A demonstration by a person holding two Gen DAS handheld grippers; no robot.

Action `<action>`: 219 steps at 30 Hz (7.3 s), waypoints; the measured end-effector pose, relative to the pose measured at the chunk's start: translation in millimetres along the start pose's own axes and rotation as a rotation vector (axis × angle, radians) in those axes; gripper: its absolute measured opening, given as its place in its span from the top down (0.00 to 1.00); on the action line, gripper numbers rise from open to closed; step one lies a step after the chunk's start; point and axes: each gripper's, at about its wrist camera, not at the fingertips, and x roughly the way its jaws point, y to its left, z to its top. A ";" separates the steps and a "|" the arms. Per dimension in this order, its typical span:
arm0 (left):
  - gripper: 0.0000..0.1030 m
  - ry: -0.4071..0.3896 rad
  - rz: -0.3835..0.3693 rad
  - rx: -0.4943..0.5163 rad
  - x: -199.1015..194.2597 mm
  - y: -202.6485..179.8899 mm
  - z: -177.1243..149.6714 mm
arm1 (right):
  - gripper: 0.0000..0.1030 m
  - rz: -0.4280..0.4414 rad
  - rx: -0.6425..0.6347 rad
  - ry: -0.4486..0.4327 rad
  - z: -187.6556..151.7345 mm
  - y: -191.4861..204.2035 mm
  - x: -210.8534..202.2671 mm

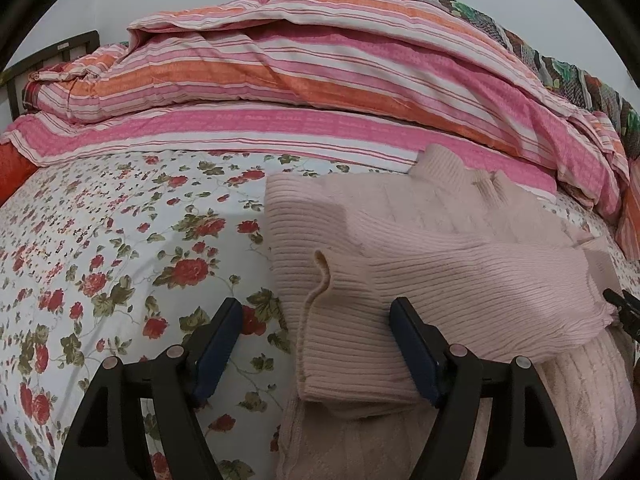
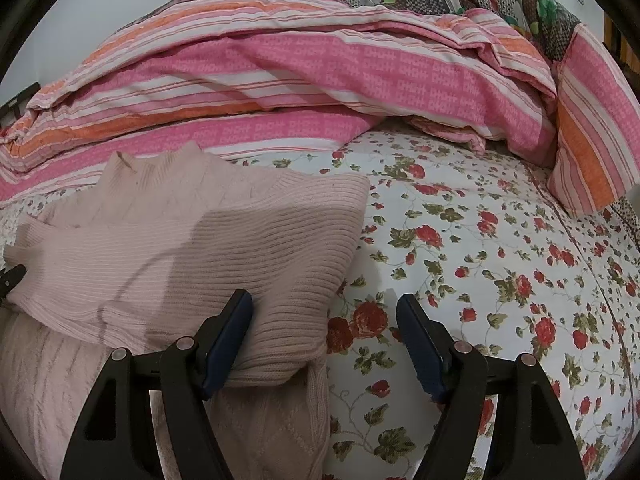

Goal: Fold small clothes

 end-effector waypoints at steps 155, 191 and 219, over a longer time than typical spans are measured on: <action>0.72 0.151 -0.516 -0.148 -161.0 44.4 -216.7 | 0.65 0.349 0.059 0.030 -226.4 -14.0 -181.9; 0.93 -0.156 -0.578 -0.304 -184.6 50.7 -39.8 | 0.95 0.607 0.346 -0.229 -63.7 -43.6 -182.9; 0.65 0.016 -0.397 -0.463 33.0 38.3 80.6 | 0.66 0.492 0.397 -0.018 66.2 -24.5 28.8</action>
